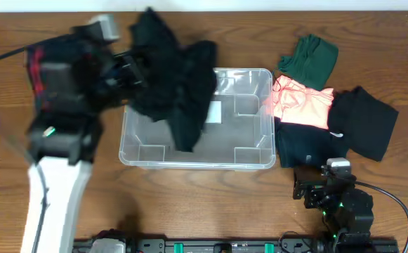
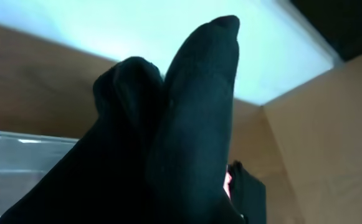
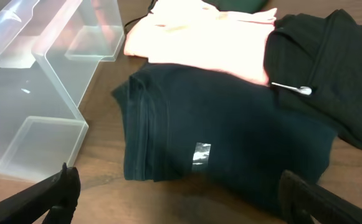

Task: Pack container
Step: 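Lower the black garment into the container and open left gripper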

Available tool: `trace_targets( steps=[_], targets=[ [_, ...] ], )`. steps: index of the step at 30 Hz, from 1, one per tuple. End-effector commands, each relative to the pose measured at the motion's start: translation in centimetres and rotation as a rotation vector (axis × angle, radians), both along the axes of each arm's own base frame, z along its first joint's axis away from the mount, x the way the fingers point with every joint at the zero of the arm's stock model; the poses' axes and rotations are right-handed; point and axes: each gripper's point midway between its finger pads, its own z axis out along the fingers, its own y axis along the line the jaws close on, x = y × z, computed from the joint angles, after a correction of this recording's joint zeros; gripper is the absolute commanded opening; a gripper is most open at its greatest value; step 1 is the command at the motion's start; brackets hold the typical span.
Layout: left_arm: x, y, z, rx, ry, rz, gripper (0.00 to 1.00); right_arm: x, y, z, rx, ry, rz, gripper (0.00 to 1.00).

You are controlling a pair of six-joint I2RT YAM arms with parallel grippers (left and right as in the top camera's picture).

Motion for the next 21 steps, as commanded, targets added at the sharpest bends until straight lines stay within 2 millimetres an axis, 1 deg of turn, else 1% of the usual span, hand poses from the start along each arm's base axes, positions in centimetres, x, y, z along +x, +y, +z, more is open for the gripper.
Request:
trace_targets(
  steps=[1, 3, 6, 9, 11, 13, 16, 20, 21],
  targets=[
    [1.1, -2.5, -0.9, -0.058, 0.066, 0.051, 0.06, -0.1, -0.2, -0.1, 0.007, 0.005, -0.014, 0.99],
    [1.5, -4.1, -2.8, -0.040, 0.119, 0.063, 0.06, -0.1, -0.2, -0.1, 0.007, 0.005, -0.014, 0.99],
    [1.4, -5.7, -5.1, -0.013, 0.187, 0.068, 0.06, -0.1, -0.2, -0.1, 0.007, 0.005, -0.014, 0.99],
    [0.9, -7.2, -7.1, 0.020, 0.240, 0.049, 0.06, -0.1, -0.2, -0.1, 0.007, 0.005, -0.014, 0.99],
    [0.6, -7.5, -8.3, 0.043, 0.264, 0.054, 0.06, -0.1, -0.2, -0.1, 0.007, 0.005, -0.014, 0.99],
    [0.5, -7.1, -9.8, 0.075, 0.294, 0.100, 0.06, -0.1, -0.2, -0.1, 0.007, 0.005, -0.014, 0.99],
    [0.3, -5.8, -11.6, 0.132, 0.330, 0.164, 0.06, -0.1, -0.2, -0.1, 0.007, 0.005, -0.014, 0.99],
    [-0.8, -4.2, -13.8, 0.213, 0.398, 0.212, 0.06, -0.1, -0.2, -0.1, 0.007, 0.005, -0.014, 0.99],
    [-1.3, -3.5, -14.3, 0.245, 0.421, 0.231, 0.06, -0.1, -0.2, -0.1, 0.007, 0.005, -0.014, 0.99]
  ],
)
